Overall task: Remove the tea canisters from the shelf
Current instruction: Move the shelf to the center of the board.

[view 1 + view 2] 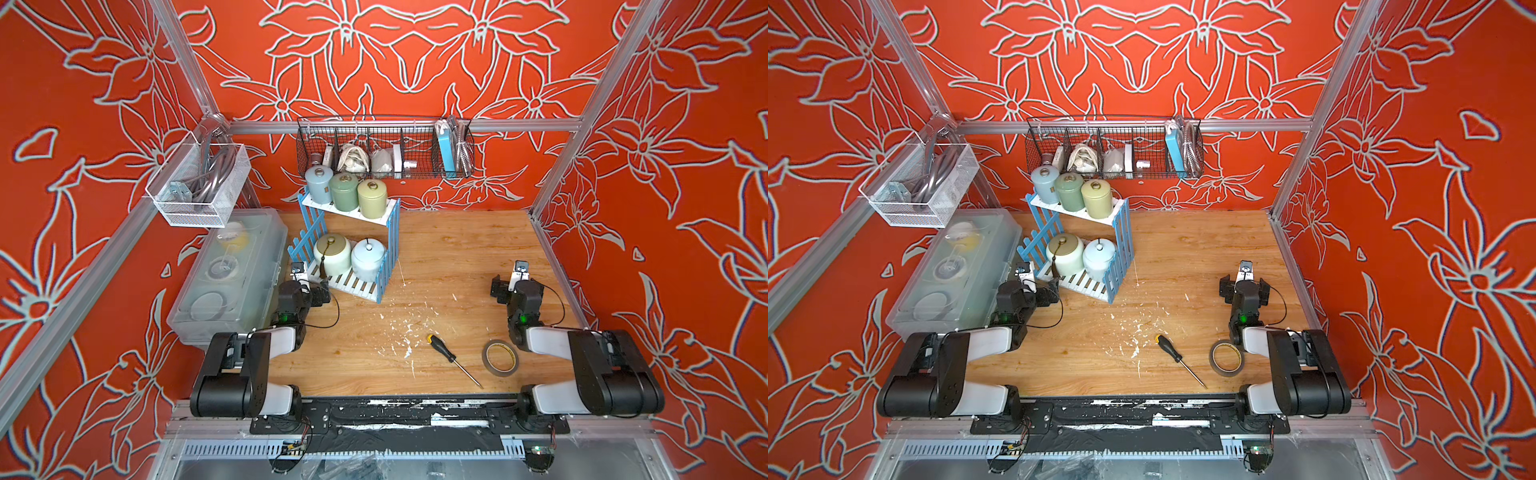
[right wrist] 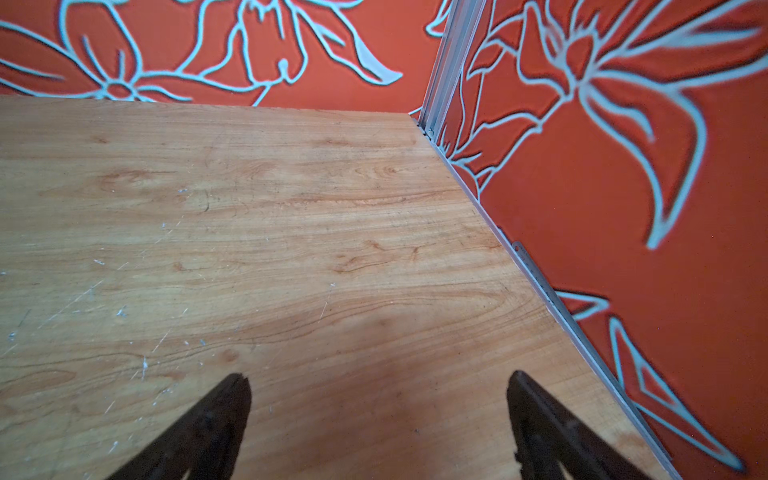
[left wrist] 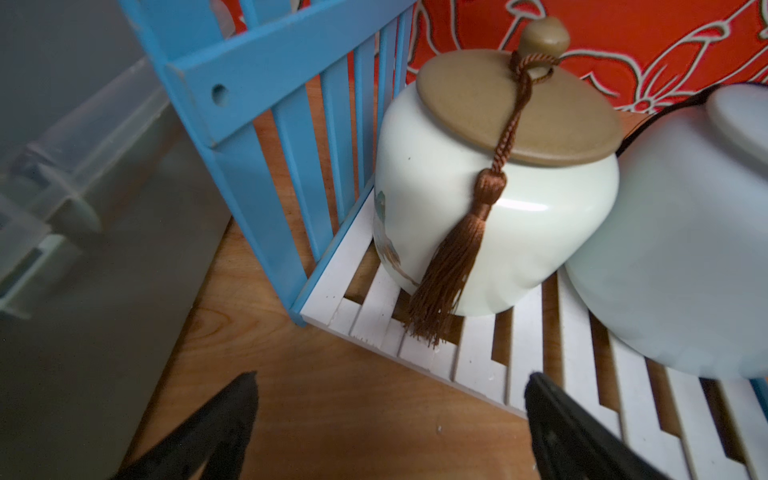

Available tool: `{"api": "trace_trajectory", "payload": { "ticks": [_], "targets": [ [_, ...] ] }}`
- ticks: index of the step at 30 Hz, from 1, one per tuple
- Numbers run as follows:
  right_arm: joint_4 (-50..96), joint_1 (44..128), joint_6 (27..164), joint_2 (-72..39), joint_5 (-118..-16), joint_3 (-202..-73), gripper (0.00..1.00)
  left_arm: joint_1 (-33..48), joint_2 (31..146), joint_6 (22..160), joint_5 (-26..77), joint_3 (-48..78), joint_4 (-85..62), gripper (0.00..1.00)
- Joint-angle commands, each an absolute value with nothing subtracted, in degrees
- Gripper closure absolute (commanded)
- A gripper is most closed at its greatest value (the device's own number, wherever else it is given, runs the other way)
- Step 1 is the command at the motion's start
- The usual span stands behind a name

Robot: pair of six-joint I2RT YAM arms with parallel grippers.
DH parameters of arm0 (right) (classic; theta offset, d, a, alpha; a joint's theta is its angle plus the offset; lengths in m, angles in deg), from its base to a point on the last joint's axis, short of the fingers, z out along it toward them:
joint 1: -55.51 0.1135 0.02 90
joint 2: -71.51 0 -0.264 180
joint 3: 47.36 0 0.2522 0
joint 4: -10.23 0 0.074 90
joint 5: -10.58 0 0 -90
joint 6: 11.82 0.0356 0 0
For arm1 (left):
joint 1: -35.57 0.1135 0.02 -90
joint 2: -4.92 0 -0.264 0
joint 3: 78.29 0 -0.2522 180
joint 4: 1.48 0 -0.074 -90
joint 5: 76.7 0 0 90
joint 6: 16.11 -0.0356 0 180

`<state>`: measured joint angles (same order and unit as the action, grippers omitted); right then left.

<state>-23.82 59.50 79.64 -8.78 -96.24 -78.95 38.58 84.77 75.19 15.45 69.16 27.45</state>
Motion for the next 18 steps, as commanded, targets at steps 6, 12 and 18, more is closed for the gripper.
{"api": "trace_trajectory", "payload": {
  "ticks": [6,12,18],
  "targets": [
    [0.09,59.82,82.17,4.00,-97.95,-85.94,0.01,38.50,73.01,74.46,15.60,61.64,6.53,0.01],
    [13.78,59.80,87.10,15.79,-96.82,-90.35,0.01,38.55,61.07,76.10,18.05,55.80,-9.92,0.01],
    [27.39,59.68,100.40,27.10,-94.78,-92.51,0.01,38.55,49.08,77.54,16.48,53.35,-21.20,0.01]
  ]
}}
